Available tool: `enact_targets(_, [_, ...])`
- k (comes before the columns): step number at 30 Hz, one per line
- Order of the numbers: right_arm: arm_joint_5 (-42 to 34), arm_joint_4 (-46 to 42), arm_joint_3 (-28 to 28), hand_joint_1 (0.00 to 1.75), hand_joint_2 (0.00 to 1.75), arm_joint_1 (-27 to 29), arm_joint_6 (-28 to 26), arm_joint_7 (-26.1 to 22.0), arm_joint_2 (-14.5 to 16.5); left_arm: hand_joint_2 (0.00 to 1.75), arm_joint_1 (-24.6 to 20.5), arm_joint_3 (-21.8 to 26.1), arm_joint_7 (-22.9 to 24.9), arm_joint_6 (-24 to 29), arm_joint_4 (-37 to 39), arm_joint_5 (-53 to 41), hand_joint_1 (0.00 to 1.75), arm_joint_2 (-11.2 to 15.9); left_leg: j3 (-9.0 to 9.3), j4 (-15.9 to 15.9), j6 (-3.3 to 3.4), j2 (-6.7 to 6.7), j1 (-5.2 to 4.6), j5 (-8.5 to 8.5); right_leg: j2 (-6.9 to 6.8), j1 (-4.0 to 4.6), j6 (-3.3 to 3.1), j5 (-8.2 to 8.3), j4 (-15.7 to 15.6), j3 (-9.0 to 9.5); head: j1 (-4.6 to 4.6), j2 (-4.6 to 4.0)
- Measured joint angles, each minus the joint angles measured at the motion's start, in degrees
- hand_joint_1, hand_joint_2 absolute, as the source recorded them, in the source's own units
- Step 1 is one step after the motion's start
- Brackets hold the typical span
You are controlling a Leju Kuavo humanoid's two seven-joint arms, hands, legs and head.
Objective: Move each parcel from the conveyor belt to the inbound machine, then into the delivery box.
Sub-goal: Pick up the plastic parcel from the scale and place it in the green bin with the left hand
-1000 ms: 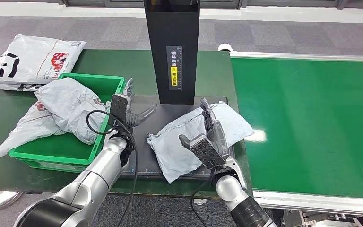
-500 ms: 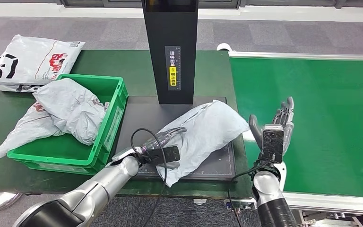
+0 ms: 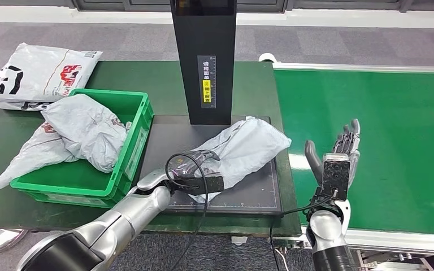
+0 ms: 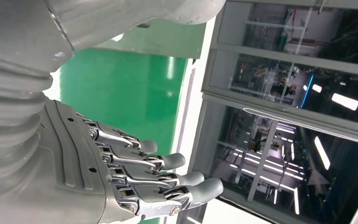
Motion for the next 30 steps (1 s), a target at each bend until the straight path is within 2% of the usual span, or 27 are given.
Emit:
enact_targets(10, [0.0,-0.7,-0.8,0.0,1.75,0.7,0.4,-0.3,0.3,1.75,-0.4,0.0,0.4,2.4,0.1,-3.9,1.75,0.0,0.03,0.0,-0.01,-0.01,0.0,-0.01,0.01,0.02,-0.01,-0.01,0.0,0.03,0.0,0.0])
enact_targets(13, [-0.1,-0.8,-0.9,0.0,1.75,0.8,0.4,-0.6,0.4,1.75,-0.3,0.2,1.3,5.4,-0.1,-4.8,1.75,0.2,0.02,0.0,-0.01,-0.01,0.0,-0.01,0.01,0.02,-0.01,-0.01,0.0,0.02,0.0,0.0])
enact_targets(15, [-0.1,-1.1,-1.0,0.0,1.75,1.1,0.1,-0.7,0.5,1.75,0.0,1.2,1.6,9.3,-0.7,-4.2,1.75,0.5,0.0,0.0,-0.02,0.0,0.0,-0.01,0.01,0.02,-0.01,-0.01,0.0,-0.02,0.0,0.0])
enact_targets(18, [-0.1,-1.9,-1.1,0.0,1.75,2.1,-0.4,-0.7,0.6,1.75,0.5,5.0,0.9,14.7,-3.6,-1.3,1.75,1.6,-0.04,0.0,-0.06,0.0,0.0,0.03,0.02,0.03,-0.01,-0.01,0.0,-0.08,0.01,0.0])
enact_targets(24, [-0.4,-2.6,-1.3,0.0,1.75,2.8,-0.6,-0.7,0.7,1.75,1.0,10.8,0.6,16.9,-9.3,-0.4,1.75,3.5,-0.1,0.0,-0.08,-0.07,0.01,0.05,0.0,0.02,-0.02,-0.02,0.1,-0.1,0.0,0.0])
enact_targets(26, [-0.4,-2.7,-1.6,0.0,1.75,2.9,-0.7,-0.7,0.9,1.75,1.6,12.0,0.3,21.0,-10.9,-0.9,1.75,3.8,-0.13,0.0,-0.08,-0.06,0.01,0.05,0.0,0.01,-0.02,-0.02,0.1,-0.12,0.0,0.0])
enact_targets(28, [-0.5,-2.7,-1.8,0.0,1.75,3.0,-1.2,-1.0,1.0,1.75,2.6,14.7,-0.8,26.6,-14.8,-4.7,1.75,4.4,-0.17,0.0,-0.08,-0.03,0.01,0.04,0.02,0.0,-0.02,-0.01,0.1,-0.18,0.0,0.0])
enact_targets(30, [-0.8,-2.6,-1.9,0.0,1.75,3.0,-1.7,-1.2,1.1,1.75,3.4,20.1,-2.4,29.6,-20.3,-11.4,1.75,5.2,-0.21,0.0,-0.08,-0.01,0.01,0.04,0.06,0.0,-0.02,-0.02,0.1,-0.22,0.0,0.0])
